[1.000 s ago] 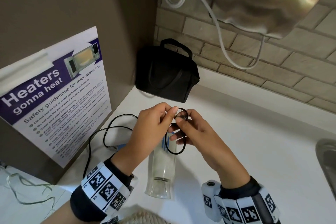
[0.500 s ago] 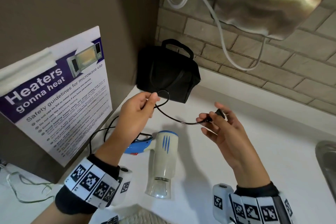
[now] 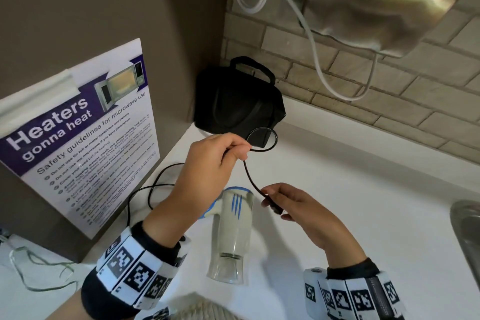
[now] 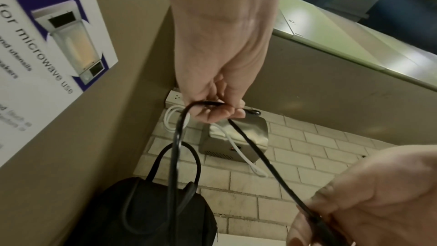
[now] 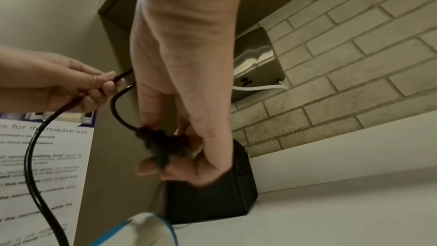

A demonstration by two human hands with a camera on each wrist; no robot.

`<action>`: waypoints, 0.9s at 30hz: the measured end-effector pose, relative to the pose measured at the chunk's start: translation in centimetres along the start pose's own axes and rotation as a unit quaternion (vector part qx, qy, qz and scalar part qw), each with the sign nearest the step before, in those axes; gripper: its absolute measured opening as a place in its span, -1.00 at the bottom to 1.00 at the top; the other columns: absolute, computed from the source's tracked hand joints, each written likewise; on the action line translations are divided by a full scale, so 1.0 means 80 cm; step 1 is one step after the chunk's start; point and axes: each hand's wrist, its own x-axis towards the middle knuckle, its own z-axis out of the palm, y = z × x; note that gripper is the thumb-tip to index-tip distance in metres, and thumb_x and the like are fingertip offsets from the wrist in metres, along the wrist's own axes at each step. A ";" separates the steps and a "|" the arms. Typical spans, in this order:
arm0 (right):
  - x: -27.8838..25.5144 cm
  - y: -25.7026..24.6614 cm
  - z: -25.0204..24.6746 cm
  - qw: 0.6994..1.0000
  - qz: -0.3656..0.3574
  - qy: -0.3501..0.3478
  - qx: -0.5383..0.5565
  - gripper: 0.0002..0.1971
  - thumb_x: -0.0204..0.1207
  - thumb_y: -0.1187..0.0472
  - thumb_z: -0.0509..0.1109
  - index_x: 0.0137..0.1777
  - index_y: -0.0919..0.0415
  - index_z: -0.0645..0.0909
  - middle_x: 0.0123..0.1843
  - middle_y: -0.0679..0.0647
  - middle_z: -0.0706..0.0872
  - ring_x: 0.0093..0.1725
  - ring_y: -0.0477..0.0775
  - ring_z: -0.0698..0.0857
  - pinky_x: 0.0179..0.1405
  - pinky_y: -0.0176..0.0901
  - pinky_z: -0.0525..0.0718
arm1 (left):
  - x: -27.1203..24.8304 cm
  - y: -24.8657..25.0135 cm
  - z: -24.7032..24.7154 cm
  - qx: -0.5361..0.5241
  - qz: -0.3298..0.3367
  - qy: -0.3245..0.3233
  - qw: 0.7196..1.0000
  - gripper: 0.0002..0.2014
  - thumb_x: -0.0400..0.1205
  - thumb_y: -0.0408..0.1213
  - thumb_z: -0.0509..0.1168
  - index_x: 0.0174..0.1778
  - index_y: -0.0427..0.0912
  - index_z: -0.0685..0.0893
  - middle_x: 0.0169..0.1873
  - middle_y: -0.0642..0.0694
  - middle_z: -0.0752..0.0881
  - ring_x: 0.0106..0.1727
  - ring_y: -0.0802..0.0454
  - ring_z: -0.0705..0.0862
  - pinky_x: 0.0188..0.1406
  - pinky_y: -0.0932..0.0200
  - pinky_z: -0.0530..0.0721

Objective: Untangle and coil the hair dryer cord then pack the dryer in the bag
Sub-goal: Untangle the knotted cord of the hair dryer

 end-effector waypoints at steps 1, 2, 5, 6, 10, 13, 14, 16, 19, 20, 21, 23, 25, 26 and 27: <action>-0.002 -0.002 0.002 1.000 0.000 -0.019 -0.010 -0.77 0.68 0.05 0.19 0.17 0.06 0.62 -0.06 -0.11 0.76 -0.07 -0.10 0.63 0.04 -0.21 0.48 | 0.001 0.001 0.001 0.002 -0.009 0.004 1.000 -0.86 0.67 -0.29 0.26 -0.07 -0.08 0.74 -0.31 0.19 0.73 -0.17 0.46 0.61 -0.19 0.62 0.47; -0.004 -0.004 0.003 0.999 0.000 -0.033 -0.018 -0.77 0.68 0.01 0.19 0.18 0.02 0.62 -0.05 -0.11 0.77 -0.03 -0.12 0.65 0.09 -0.20 0.49 | 0.001 0.004 0.001 0.000 -0.018 0.003 1.000 -0.84 0.69 -0.29 0.23 -0.10 -0.05 0.71 -0.34 0.20 0.71 -0.20 0.46 0.60 -0.20 0.61 0.49; -0.007 -0.009 0.001 0.997 -0.017 -0.055 -0.045 -0.76 0.66 -0.07 0.17 0.18 -0.10 0.61 0.01 -0.09 0.80 0.17 -0.16 0.66 0.23 -0.19 0.48 | 0.002 0.010 0.003 -0.005 -0.025 -0.011 1.000 -0.81 0.71 -0.27 0.19 -0.16 0.03 0.66 -0.39 0.20 0.70 -0.27 0.37 0.60 -0.18 0.47 0.59; -0.006 -0.011 -0.001 0.997 -0.030 -0.050 -0.053 -0.75 0.66 -0.08 0.16 0.19 -0.13 0.61 0.03 -0.10 0.81 0.21 -0.14 0.66 0.28 -0.17 0.48 | 0.001 0.013 0.003 -0.009 -0.024 -0.016 1.000 -0.80 0.71 -0.26 0.19 -0.17 0.01 0.66 -0.40 0.19 0.70 -0.29 0.32 0.61 -0.18 0.42 0.60; -0.011 -0.030 -0.006 0.986 -0.145 0.078 0.005 -0.70 0.63 -0.13 0.13 0.21 -0.17 0.62 0.10 -0.12 0.76 0.26 -0.04 0.65 0.26 -0.07 0.57 | -0.002 0.020 0.001 -0.022 -0.032 -0.032 0.999 -0.77 0.72 -0.24 0.16 -0.15 -0.09 0.71 -0.42 0.15 0.72 -0.32 0.16 0.62 -0.31 0.43 0.57; -0.031 -0.061 -0.010 0.945 -0.268 0.178 0.063 -0.65 0.66 -0.11 0.08 0.33 -0.12 0.57 0.24 -0.17 0.71 0.34 -0.17 0.61 0.33 -0.13 0.53 | -0.003 0.020 -0.002 -0.009 -0.025 -0.053 0.998 -0.76 0.72 -0.21 0.15 -0.19 -0.01 0.68 -0.39 0.10 0.74 -0.41 0.30 0.58 -0.37 0.52 0.50; -0.039 -0.072 -0.010 0.934 -0.304 0.183 0.053 -0.64 0.68 -0.07 0.06 0.36 -0.10 0.55 0.29 -0.18 0.69 0.38 -0.20 0.57 0.36 -0.17 0.50 | -0.003 0.020 -0.002 -0.006 -0.024 -0.060 0.998 -0.76 0.72 -0.21 0.15 -0.20 0.01 0.67 -0.39 0.08 0.75 -0.45 0.32 0.57 -0.40 0.52 0.48; -0.049 -0.090 -0.007 0.920 -0.357 0.162 -0.019 -0.65 0.72 0.00 0.04 0.38 -0.07 0.55 0.30 -0.18 0.68 0.43 -0.18 0.52 0.39 -0.24 0.46 | -0.005 0.023 -0.003 -0.006 -0.023 -0.072 0.997 -0.76 0.72 -0.22 0.16 -0.21 -0.01 0.67 -0.39 0.08 0.74 -0.55 0.33 0.53 -0.49 0.52 0.42; -0.042 -0.099 0.006 0.887 -0.390 0.161 -0.188 -0.68 0.69 0.03 0.10 0.23 -0.04 0.66 0.10 -0.12 0.72 0.31 -0.07 0.58 0.31 -0.08 0.52 | -0.007 0.032 -0.004 -0.003 -0.010 -0.080 0.997 -0.76 0.72 -0.22 0.16 -0.22 -0.04 0.67 -0.49 0.15 0.70 -0.57 0.41 0.54 -0.51 0.55 0.39; -0.038 -0.099 0.008 0.876 -0.394 0.175 -0.215 -0.69 0.68 0.06 0.12 0.15 -0.01 0.70 -0.02 -0.05 0.70 0.18 -0.01 0.62 0.19 -0.05 0.58 | -0.008 0.035 -0.004 -0.005 -0.008 -0.085 0.996 -0.76 0.72 -0.23 0.17 -0.23 -0.05 0.67 -0.54 0.18 0.67 -0.55 0.41 0.55 -0.50 0.56 0.40; -0.034 -0.099 0.009 0.871 -0.395 0.190 -0.222 -0.71 0.67 0.09 0.15 0.07 0.02 0.73 -0.13 -0.01 0.65 0.04 0.02 0.62 0.06 -0.10 0.60 | -0.010 0.037 -0.005 -0.013 -0.007 -0.090 0.996 -0.75 0.72 -0.24 0.18 -0.25 -0.08 0.68 -0.58 0.19 0.65 -0.53 0.40 0.56 -0.48 0.57 0.40; -0.033 -0.102 0.005 0.872 -0.394 0.201 -0.208 -0.73 0.66 0.12 0.18 0.00 0.02 0.74 -0.23 -0.01 0.59 -0.13 -0.04 0.59 -0.13 -0.34 0.53 | -0.013 0.039 -0.004 -0.038 -0.009 -0.089 0.995 -0.75 0.71 -0.27 0.19 -0.24 -0.15 0.71 -0.53 0.15 0.66 -0.50 0.38 0.57 -0.43 0.57 0.41; -0.036 -0.107 0.004 0.886 -0.395 0.170 -0.174 -0.75 0.67 0.14 0.19 0.03 -0.01 0.73 -0.24 -0.02 0.61 -0.20 -0.09 0.61 -0.18 -0.50 0.49 | -0.012 0.039 -0.007 -0.060 -0.013 -0.073 0.995 -0.74 0.71 -0.27 0.19 -0.25 -0.08 0.70 -0.49 0.13 0.68 -0.52 0.36 0.55 -0.44 0.53 0.41; -0.039 -0.108 0.006 0.889 -0.398 0.154 -0.166 -0.76 0.67 0.16 0.19 0.06 -0.02 0.72 -0.24 -0.03 0.62 -0.22 -0.08 0.62 -0.20 -0.50 0.50 | -0.010 0.037 -0.009 -0.068 -0.016 -0.066 0.995 -0.73 0.71 -0.25 0.18 -0.28 0.00 0.68 -0.49 0.15 0.68 -0.53 0.34 0.53 -0.44 0.50 0.41; -0.040 -0.109 0.009 0.887 -0.404 0.148 -0.168 -0.76 0.67 0.18 0.20 0.09 -0.02 0.71 -0.25 -0.06 0.62 -0.25 -0.08 0.62 -0.22 -0.48 0.51 | -0.009 0.037 -0.011 -0.074 -0.018 -0.062 0.995 -0.71 0.71 -0.24 0.18 -0.31 0.07 0.65 -0.50 0.18 0.68 -0.51 0.32 0.53 -0.44 0.46 0.42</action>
